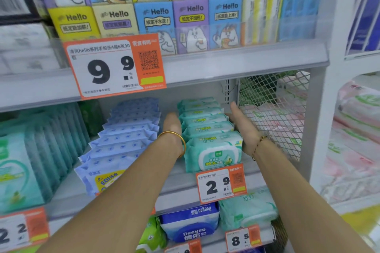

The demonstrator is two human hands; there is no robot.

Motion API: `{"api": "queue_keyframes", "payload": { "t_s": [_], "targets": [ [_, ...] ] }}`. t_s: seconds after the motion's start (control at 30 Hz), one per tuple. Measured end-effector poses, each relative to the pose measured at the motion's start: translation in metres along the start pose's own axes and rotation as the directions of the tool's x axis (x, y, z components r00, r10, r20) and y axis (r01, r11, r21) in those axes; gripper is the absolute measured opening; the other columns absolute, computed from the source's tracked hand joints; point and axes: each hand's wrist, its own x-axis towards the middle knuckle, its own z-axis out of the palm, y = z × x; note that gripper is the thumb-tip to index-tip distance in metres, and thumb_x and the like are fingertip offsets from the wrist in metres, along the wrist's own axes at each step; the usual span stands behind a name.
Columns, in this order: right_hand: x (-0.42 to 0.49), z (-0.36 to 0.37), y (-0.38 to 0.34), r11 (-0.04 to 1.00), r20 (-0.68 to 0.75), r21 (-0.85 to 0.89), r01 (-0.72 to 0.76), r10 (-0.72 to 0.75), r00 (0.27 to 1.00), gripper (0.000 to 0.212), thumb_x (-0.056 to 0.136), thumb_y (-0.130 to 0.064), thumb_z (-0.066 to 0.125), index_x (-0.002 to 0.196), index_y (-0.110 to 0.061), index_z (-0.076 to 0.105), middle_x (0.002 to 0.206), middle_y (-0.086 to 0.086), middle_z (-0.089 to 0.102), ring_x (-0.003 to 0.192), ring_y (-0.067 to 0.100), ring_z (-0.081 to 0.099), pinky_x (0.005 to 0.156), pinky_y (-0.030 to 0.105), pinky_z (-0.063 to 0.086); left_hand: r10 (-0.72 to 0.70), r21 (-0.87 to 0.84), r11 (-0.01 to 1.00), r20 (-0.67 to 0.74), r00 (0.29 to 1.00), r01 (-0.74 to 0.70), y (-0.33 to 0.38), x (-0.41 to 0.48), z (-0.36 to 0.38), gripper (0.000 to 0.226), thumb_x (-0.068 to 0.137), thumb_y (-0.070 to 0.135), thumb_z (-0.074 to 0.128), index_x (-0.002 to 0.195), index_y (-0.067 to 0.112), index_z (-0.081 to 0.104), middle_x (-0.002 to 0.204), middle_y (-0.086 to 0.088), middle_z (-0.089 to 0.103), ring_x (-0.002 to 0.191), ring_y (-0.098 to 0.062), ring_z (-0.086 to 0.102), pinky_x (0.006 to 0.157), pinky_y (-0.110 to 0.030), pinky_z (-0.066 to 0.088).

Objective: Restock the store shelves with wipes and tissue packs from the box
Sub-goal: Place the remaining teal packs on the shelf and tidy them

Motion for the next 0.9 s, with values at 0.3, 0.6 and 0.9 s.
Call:
{"api": "queue_keyframes", "payload": {
  "t_s": [0.3, 0.6, 0.9],
  "targets": [
    [0.013, 0.001, -0.026, 0.976, -0.126, -0.219, 0.001, -0.029, 0.992, 0.079, 0.088, -0.071, 0.018, 0.148, -0.020, 0.025, 0.155, -0.001, 0.026, 0.143, 0.019, 0.025, 0.118, 0.043, 0.020, 0.132, -0.043, 0.989, -0.140, 0.981, -0.139, 0.015, 0.011, 0.005, 0.040, 0.093, 0.043, 0.038, 0.112, 0.013, 0.057, 0.101, 0.002, 0.064, 0.090, -0.009, 0.061, 0.078, -0.018, 0.048],
    [0.029, 0.006, -0.029, 0.965, -0.120, -0.263, 0.009, -0.042, 0.992, 0.073, 0.095, -0.058, 0.009, 0.142, -0.010, 0.036, 0.149, 0.010, 0.037, 0.139, 0.022, 0.033, 0.090, 0.027, 0.029, 0.029, -0.064, 0.998, 0.016, 0.999, -0.028, 0.012, 0.022, 0.001, 0.040, 0.091, 0.039, 0.030, 0.058, 0.017, 0.039, 0.030, 0.003, 0.041, 0.021, -0.014, 0.037, 0.036, -0.006, 0.035],
    [0.018, 0.007, -0.029, 0.969, -0.135, -0.246, 0.032, -0.067, 0.989, 0.075, 0.093, -0.063, 0.013, 0.148, -0.013, 0.025, 0.155, 0.008, 0.027, 0.143, 0.024, 0.024, 0.113, 0.039, 0.022, 0.083, -0.057, 0.995, -0.045, 0.996, -0.085, 0.018, 0.008, 0.002, 0.027, 0.094, 0.037, 0.034, 0.077, 0.020, 0.047, 0.074, 0.000, 0.055, 0.033, -0.010, 0.044, 0.036, -0.010, 0.030]
  ]
}}
